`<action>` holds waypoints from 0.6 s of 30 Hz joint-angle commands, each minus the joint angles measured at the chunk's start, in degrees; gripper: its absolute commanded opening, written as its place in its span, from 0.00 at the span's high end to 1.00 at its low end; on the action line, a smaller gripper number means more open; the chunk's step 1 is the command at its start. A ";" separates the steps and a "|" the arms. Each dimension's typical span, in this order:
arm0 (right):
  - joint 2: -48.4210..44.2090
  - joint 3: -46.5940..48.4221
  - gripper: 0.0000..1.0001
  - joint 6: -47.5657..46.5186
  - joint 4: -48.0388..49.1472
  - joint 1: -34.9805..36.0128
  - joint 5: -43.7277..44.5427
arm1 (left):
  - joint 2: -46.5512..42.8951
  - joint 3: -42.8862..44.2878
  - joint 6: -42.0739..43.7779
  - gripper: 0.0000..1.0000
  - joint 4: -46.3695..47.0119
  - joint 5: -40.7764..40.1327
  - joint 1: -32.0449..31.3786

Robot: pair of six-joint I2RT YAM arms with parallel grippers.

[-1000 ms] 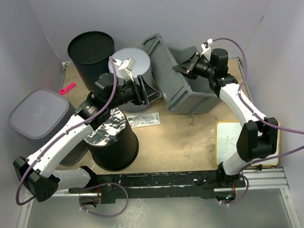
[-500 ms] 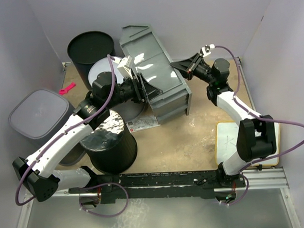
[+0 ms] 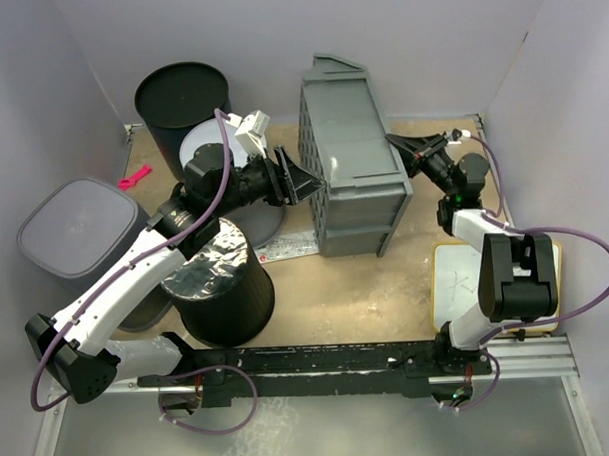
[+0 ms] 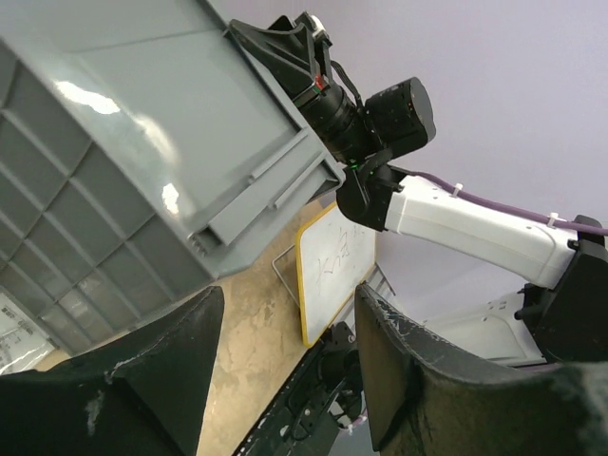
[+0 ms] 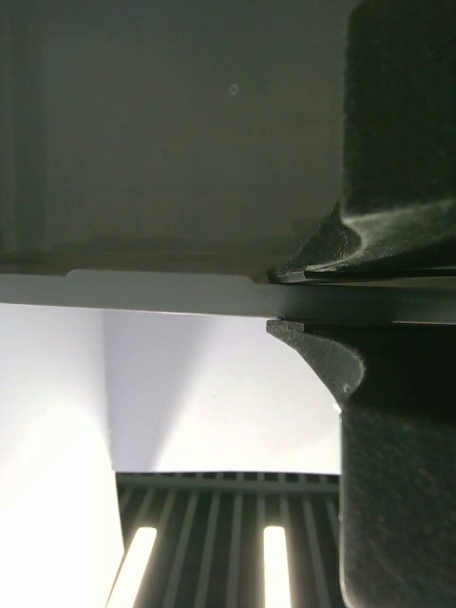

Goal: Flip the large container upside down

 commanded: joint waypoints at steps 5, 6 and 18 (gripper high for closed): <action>2.80 -4.49 1.00 7.72 20.05 -9.69 -4.02 | -0.49 0.83 -0.20 0.46 3.49 1.12 -0.24; 3.60 -4.87 0.99 8.18 21.06 -11.05 -5.24 | -0.51 0.83 -0.20 0.46 3.47 1.03 -0.24; 16.07 -8.02 0.70 18.47 41.25 -21.39 -15.18 | 0.73 0.88 -0.53 0.46 4.47 1.82 -0.20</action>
